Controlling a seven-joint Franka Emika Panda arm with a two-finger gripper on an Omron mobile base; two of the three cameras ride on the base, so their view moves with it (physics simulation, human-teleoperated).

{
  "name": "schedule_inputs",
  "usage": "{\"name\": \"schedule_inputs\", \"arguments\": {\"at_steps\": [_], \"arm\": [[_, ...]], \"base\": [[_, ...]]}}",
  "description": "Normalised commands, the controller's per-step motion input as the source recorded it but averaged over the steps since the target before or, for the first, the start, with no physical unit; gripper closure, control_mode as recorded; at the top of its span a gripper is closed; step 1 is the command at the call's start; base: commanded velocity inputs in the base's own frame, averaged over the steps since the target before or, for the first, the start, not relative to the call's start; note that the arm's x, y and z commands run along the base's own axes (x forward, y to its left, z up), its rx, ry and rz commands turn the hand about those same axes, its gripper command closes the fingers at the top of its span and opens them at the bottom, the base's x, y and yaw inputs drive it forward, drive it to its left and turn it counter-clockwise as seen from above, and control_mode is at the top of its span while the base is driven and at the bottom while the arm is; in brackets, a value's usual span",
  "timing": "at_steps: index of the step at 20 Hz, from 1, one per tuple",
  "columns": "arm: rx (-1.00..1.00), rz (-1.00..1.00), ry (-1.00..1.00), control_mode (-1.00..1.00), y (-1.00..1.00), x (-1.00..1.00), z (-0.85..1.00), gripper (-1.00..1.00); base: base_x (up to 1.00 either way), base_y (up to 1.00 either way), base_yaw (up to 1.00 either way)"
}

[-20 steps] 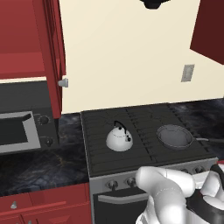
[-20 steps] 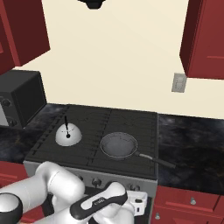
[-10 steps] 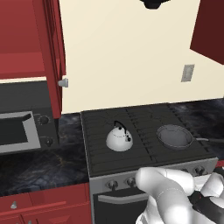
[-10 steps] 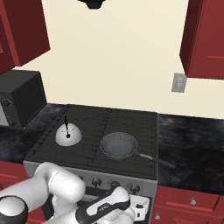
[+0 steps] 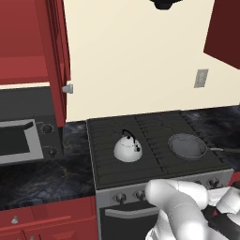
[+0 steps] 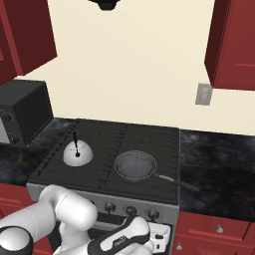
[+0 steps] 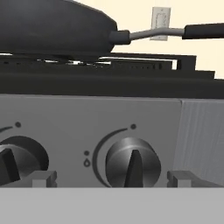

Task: Pick the pan from the cabinet and place it on the stove. Then turn on the stove burner for the pan.

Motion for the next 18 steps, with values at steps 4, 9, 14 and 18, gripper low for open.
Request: {"name": "schedule_inputs", "arguments": {"at_steps": [4, 9, 14, 18], "arm": [[0.00, 0.00, 0.00, -1.00, 0.00, 0.03, 0.00, -1.00], [0.00, 0.00, -0.01, -1.00, -0.01, 0.01, 0.00, -1.00], [0.00, 0.00, 0.00, -1.00, 0.00, 0.03, 0.00, -1.00], [0.00, 0.00, 0.00, -1.00, 0.00, 0.05, 0.00, -1.00]], "base": [[0.00, 0.00, 0.00], [0.00, 0.00, 0.00], [0.00, 0.00, 0.00], [0.00, 0.00, 0.00]]}}
